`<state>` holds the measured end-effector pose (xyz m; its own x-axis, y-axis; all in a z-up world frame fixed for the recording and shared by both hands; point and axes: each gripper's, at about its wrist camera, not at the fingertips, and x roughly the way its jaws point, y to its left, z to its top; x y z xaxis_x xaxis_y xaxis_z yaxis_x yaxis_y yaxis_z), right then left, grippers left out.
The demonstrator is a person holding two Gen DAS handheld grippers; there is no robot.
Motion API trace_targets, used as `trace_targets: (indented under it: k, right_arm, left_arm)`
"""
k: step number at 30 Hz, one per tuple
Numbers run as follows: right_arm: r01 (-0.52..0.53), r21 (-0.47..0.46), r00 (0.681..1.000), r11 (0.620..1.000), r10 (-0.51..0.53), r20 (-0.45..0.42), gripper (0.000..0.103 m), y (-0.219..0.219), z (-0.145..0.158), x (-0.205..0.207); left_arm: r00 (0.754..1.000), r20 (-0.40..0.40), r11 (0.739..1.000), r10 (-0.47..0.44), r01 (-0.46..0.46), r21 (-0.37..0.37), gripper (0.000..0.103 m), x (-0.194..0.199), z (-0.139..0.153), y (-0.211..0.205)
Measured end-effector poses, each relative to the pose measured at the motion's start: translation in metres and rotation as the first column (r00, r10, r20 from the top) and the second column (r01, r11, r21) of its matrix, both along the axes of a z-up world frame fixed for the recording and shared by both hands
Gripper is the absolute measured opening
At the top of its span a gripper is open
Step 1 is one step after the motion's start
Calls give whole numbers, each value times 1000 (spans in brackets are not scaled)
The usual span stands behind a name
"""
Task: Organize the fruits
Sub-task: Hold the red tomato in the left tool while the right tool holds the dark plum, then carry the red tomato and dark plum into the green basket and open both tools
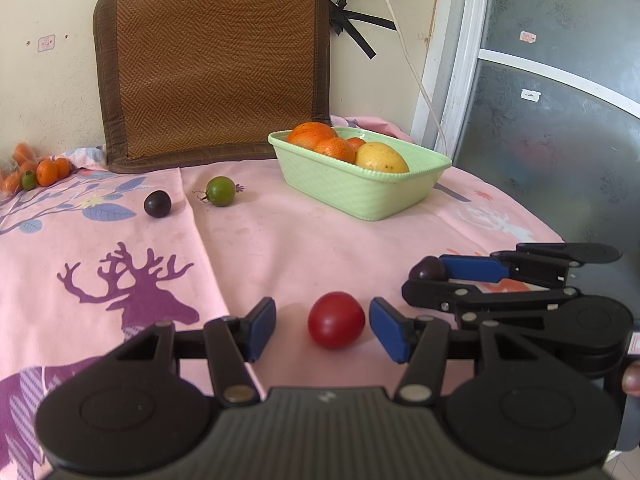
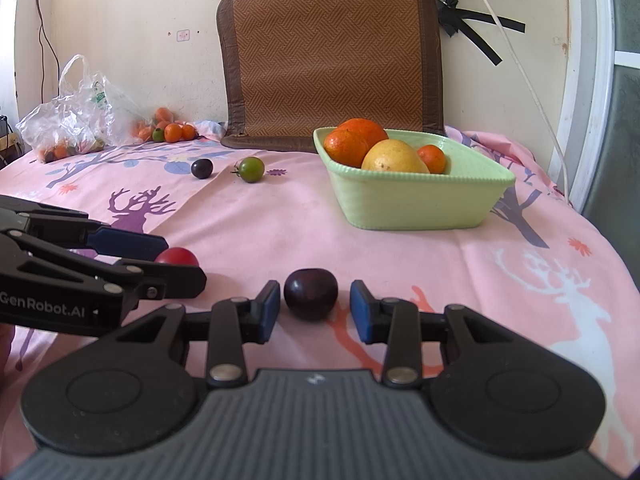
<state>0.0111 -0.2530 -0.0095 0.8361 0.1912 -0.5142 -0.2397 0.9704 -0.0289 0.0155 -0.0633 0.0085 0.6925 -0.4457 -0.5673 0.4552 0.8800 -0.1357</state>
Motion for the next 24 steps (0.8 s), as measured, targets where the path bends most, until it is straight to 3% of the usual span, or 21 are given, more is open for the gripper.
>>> trace_targets:
  k: [15,19,21,24]
  right_arm:
    - [16,19,1000,1000,-17,13,41,1,2,-4]
    - [16,9,1000,1000,-17,17,41,3,2,-5]
    - [11,6,1000,1000,-11,17,41,4,2,-5]
    - [9,-9,1000,1000,-9,6,31,6,1,-3]
  left_arm:
    - [1000,5,1000,2,-2,15,52,-3,0,-1]
    - [1000,15,999,-8,7,34,43,-8,-1,-1]
    - [1000,17,999,-21,21,33,32,-9,-1,-1]
    - [999,28,999,-25,24,49,30,-11,1,-3]
